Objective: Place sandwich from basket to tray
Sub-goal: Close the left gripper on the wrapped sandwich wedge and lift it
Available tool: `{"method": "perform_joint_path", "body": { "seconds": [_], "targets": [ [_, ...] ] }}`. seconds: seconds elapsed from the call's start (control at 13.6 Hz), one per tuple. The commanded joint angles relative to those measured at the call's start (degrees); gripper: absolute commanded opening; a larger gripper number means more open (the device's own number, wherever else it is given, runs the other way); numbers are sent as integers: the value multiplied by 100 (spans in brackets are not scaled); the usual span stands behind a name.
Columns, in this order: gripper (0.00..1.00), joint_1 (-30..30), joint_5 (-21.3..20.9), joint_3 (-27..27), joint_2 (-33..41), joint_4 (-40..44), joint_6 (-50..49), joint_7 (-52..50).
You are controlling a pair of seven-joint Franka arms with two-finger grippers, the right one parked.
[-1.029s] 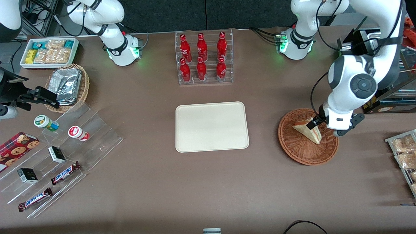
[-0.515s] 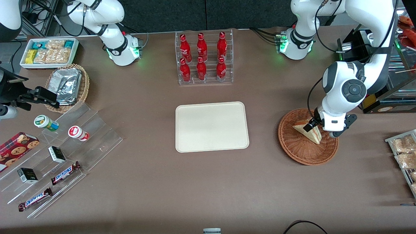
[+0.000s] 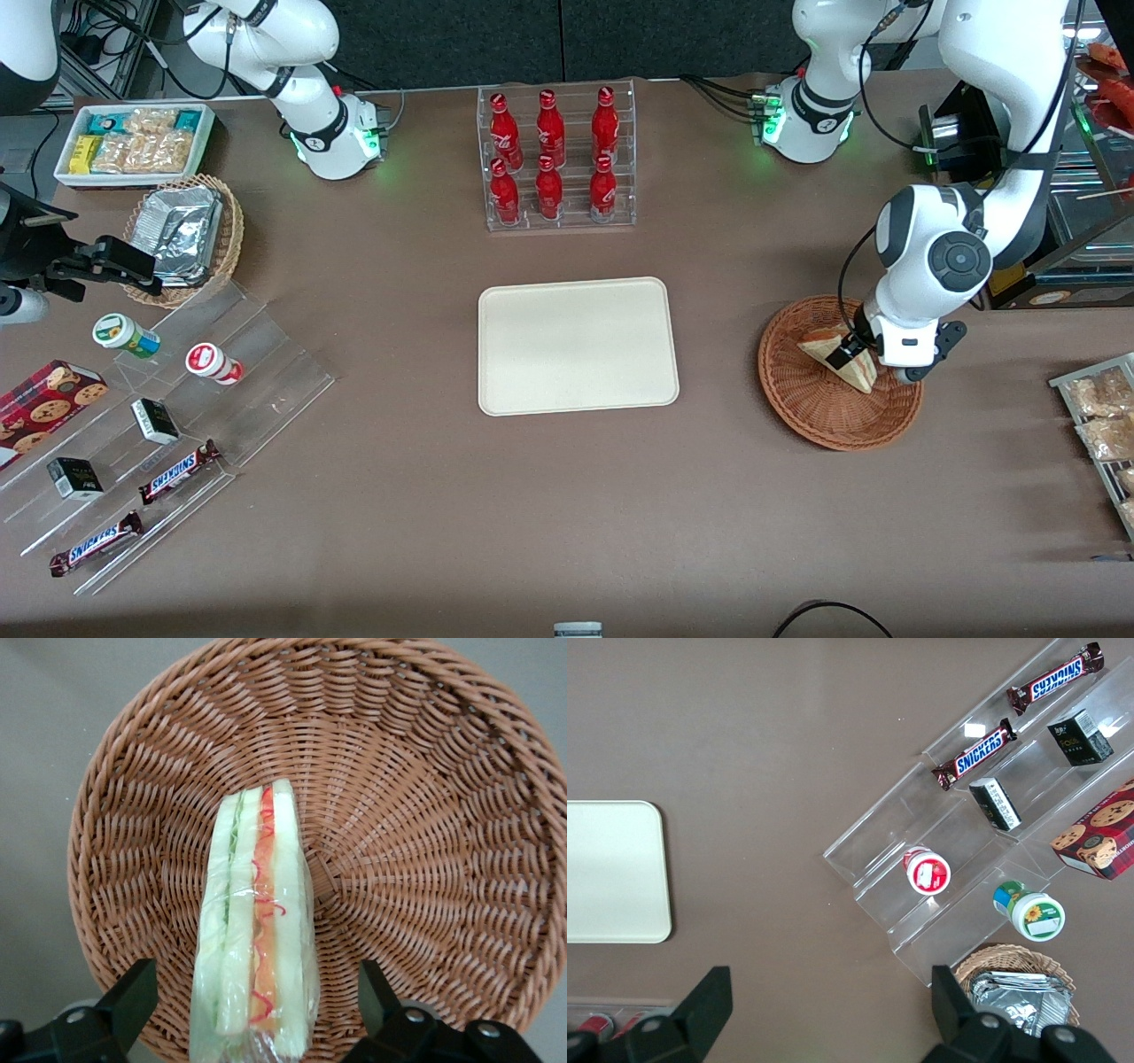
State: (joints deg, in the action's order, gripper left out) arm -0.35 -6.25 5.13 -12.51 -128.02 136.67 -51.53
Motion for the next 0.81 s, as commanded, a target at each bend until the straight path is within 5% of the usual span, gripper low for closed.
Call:
{"method": "perform_joint_path", "body": {
  "seconds": [0.0,0.15,0.22,0.44,0.51,0.74],
  "targets": [
    [100,79,-122,49,-49,-56,70,-226],
    [100,79,-95,49,-102,-126,44,-253],
    [92,88,-69,49,-137,-170,35,-348],
    [10,88,-60,49,-172,-135,-175,-613],
    [0,88,-60,49,-172,-100,-281,-604],
    [0,9,-86,49,-338,363,-894,-587]
  ]
}}
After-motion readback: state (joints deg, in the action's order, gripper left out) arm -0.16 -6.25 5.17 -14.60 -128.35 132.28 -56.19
